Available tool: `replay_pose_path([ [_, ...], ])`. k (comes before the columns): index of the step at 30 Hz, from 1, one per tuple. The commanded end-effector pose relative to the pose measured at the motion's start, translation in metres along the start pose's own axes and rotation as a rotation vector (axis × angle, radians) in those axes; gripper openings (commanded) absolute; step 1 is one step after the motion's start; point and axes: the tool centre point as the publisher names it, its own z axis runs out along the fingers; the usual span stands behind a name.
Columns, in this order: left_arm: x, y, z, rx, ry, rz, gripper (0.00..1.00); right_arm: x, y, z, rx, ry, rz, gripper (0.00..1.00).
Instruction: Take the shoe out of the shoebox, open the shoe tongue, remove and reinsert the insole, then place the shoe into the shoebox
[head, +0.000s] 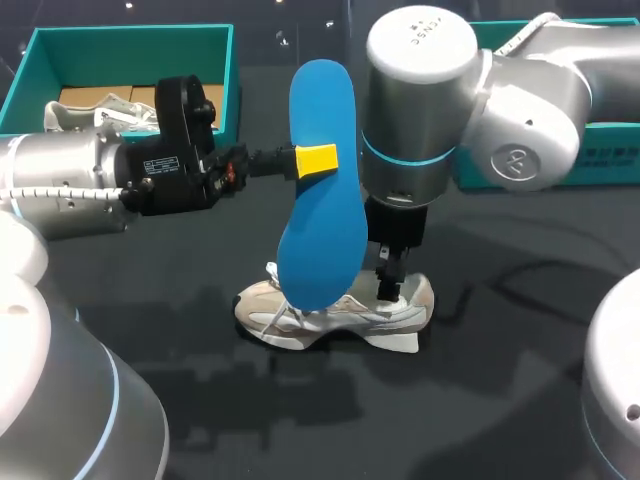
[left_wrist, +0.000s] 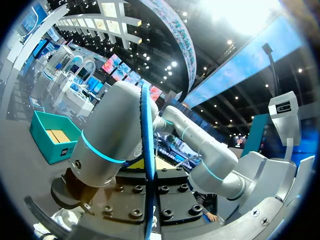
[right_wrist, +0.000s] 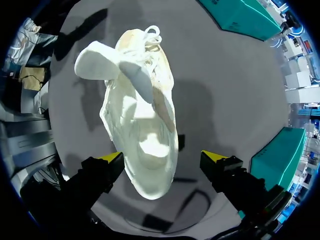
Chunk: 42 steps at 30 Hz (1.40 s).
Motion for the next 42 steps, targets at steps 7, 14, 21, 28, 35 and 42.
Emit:
replay_pose_path([
  [7,-0.001,0.001,0.002,0.002,0.001,0.000,0.00,-0.016,0.022,0.013,-0.013,-0.001,-0.029,1.00],
  [14,-0.001,0.001,0.002,0.002,0.001,0.000,0.00,-0.020,0.035,0.026,-0.046,0.000,-0.045,1.00],
  [21,-0.001,0.001,0.002,0.002,0.001,0.000,0.00,-0.025,0.042,0.041,-0.044,0.012,-0.044,0.98],
  [28,-0.001,0.001,0.002,0.002,0.001,0.000,0.00,-0.027,0.047,0.052,-0.035,0.035,-0.051,0.76],
  [35,-0.001,0.001,0.002,0.002,0.001,0.000,0.00,-0.025,0.050,0.058,-0.035,0.046,-0.053,0.43],
  [42,-0.001,0.001,0.002,0.002,0.001,0.000,0.00,-0.018,0.049,0.062,-0.039,0.057,-0.050,0.00],
])
